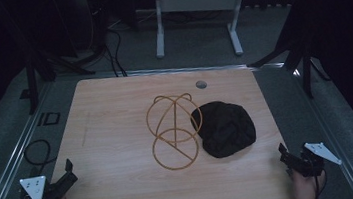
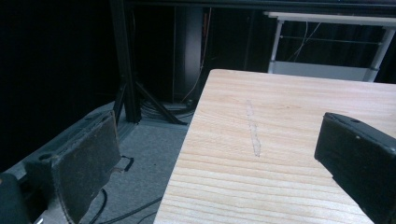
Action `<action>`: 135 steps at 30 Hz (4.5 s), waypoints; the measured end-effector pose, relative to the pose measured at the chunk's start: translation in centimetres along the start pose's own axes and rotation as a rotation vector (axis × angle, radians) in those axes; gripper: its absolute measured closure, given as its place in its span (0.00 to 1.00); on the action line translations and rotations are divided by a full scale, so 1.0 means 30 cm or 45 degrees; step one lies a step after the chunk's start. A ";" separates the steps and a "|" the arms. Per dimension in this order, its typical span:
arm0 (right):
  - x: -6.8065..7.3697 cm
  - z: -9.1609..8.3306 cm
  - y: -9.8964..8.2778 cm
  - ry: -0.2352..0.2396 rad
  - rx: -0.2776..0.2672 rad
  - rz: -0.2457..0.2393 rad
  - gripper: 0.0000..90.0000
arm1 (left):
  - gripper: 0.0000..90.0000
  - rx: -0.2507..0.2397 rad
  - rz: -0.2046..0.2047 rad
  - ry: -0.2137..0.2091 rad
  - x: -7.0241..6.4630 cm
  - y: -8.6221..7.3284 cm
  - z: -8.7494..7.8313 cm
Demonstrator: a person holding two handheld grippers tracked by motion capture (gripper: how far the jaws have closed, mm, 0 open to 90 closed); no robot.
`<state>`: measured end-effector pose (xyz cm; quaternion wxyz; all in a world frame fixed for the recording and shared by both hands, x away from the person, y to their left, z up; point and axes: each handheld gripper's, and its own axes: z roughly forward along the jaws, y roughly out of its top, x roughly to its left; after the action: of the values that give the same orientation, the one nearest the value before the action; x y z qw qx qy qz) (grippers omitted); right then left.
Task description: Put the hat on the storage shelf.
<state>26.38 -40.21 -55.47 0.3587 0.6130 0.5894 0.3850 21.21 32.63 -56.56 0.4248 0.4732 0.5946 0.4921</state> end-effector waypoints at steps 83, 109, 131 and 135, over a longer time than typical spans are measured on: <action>0.480 0.146 0.271 0.475 0.124 -0.322 0.97 | 0.01 0.003 -0.015 -0.031 0.007 0.000 0.000; 0.424 -0.060 0.499 0.417 -0.198 -0.230 0.97 | 0.01 0.002 -0.017 -0.031 0.008 0.000 0.000; 0.499 -0.267 0.753 0.503 -0.425 -0.255 0.97 | 0.01 0.006 -0.017 -0.032 0.009 0.001 0.001; 0.535 -0.287 0.766 0.524 -0.438 -0.264 0.97 | 0.01 0.004 -0.021 -0.032 0.010 0.001 0.000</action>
<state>29.08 -25.39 -30.30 0.3678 0.3884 0.6355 0.5568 21.17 32.92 -56.56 0.4356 0.4750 0.5939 0.4816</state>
